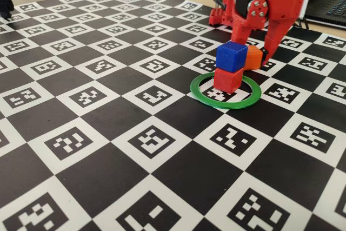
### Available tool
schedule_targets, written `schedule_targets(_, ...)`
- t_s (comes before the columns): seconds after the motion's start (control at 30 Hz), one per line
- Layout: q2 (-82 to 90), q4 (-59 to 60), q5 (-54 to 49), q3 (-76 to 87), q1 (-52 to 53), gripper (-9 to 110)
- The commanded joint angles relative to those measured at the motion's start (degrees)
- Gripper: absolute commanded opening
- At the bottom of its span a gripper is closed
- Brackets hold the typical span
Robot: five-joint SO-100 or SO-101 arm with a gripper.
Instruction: Grab the red cube then put it in the green circle then put the blue cube on top and finally the orange cube on top
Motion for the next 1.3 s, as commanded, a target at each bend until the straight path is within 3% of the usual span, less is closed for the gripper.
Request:
schedule_targets(0.0,4.7,4.2,-4.3,-3.3,4.8,13)
schedule_targets(0.43,13.6,23.6,-18.2,-20.5,11.8,15)
schedule_targets(0.87,15.4,27.1,-30.5,-29.5,4.2,15)
schedule_targets(1.27,1.5,32.3,-37.2,-45.4,2.5,14)
